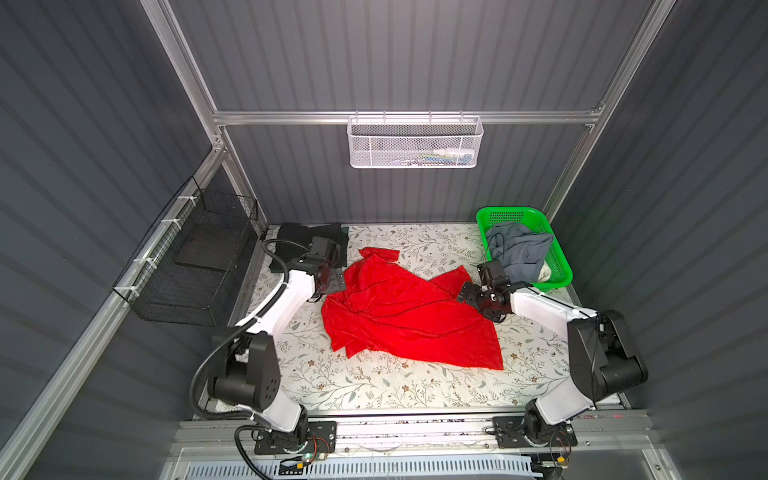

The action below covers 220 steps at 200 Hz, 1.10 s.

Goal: Fold and stack the t-shirts

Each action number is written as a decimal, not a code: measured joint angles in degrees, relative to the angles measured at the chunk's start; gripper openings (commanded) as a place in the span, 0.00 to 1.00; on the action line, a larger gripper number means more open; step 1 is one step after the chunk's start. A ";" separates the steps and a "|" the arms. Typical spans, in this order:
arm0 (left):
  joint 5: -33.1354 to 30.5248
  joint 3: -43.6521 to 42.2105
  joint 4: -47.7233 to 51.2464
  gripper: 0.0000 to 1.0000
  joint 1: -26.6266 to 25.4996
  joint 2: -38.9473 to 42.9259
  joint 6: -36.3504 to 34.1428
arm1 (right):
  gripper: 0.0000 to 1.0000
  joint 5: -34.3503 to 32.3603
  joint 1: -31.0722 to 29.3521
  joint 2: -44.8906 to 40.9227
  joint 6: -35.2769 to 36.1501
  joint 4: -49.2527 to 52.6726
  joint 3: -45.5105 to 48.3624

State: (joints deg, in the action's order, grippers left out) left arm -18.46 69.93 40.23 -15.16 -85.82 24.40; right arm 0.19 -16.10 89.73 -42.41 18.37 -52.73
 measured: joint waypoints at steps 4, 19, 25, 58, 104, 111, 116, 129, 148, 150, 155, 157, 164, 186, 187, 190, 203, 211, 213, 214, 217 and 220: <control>0.02 -0.79 0.07 1.00 -0.15 1.79 0.00 | 0.99 0.02 0.00 -0.74 0.02 0.28 0.00; 0.22 -3.96 0.85 1.00 -0.76 8.35 0.31 | 0.99 0.28 0.00 -3.61 0.00 0.92 0.02; 0.28 -5.55 1.09 1.00 -1.22 10.91 0.63 | 0.99 0.50 0.04 -4.83 -0.02 1.05 0.13; 1.16 -15.58 2.86 0.95 -5.03 20.79 2.99 | 0.99 1.38 0.20 -13.46 -1.01 1.62 3.21; 6.62 -26.05 1.84 0.70 -9.29 24.13 5.46 | 0.99 1.44 0.26 -21.97 -2.40 4.44 7.48; 7.61 -26.67 1.25 0.68 -9.64 23.54 5.64 | 0.99 1.40 0.31 -22.64 -2.58 4.85 7.98; 8.33 -26.97 0.70 0.67 -9.86 22.97 5.75 | 0.99 1.38 0.39 -23.10 -2.62 5.16 8.33; 10.01 -27.39 -0.81 0.65 -10.12 21.31 5.81 | 0.99 1.33 0.70 -24.22 -2.91 5.81 9.29; 11.76 -27.69 -3.26 0.63 -10.32 19.15 5.84 | 0.99 1.31 1.31 -26.23 -3.63 6.49 11.10; 11.98 -27.71 -3.48 0.62 -10.32 18.99 5.81 | 0.99 1.31 1.40 -26.51 -3.67 6.58 11.32; 12.39 -27.82 -4.13 0.62 -10.32 18.49 5.81 | 0.99 1.33 1.53 -27.19 -3.78 6.80 11.85; 12.52 -27.89 -4.37 0.61 -10.32 18.34 5.81 | 0.99 1.31 1.57 -27.45 -3.82 6.84 12.04; 13.05 -28.13 -5.22 0.61 -10.32 17.64 5.81 | 0.99 1.33 1.77 -28.28 -3.98 6.99 12.68; 14.32 -28.57 -7.13 0.54 -10.32 14.93 5.86 | 0.99 1.33 2.21 -30.08 -4.22 7.13 13.94; 14.36 -28.61 -7.19 0.54 -10.32 14.73 5.90 | 0.99 1.33 2.23 -30.16 -4.26 7.13 13.97; 14.49 -28.65 -7.37 0.53 -10.32 14.40 5.77 | 0.99 1.33 2.29 -30.29 -4.31 7.15 14.08; 14.88 -29.11 -8.57 0.53 -10.32 13.03 5.79 | 0.99 1.33 2.54 -30.84 -4.35 7.23 14.27; 14.88 -29.44 -9.16 0.53 -10.32 12.22 5.77 | 0.99 1.36 2.69 -31.10 -4.39 7.23 14.40; 14.91 -29.49 -9.27 0.53 -10.32 12.09 5.77 | 0.99 1.36 2.73 -31.15 -4.39 7.26 14.43; 14.88 -29.53 -9.35 0.53 -10.32 11.98 5.75 | 0.99 1.36 2.75 -31.19 -4.46 7.26 14.45; 14.88 -29.64 -9.53 0.53 -10.32 11.76 5.73 | 0.99 1.36 2.80 -31.21 -4.52 7.26 14.49; 14.88 -29.75 -9.73 0.53 -10.32 11.54 5.64 | 0.99 1.36 2.84 -31.26 -4.52 7.30 14.49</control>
State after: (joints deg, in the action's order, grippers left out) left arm -3.57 40.18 30.50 -25.47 -74.28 30.04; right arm 1.54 -13.26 58.48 -46.94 25.67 -38.24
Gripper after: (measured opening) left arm 0.529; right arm 0.990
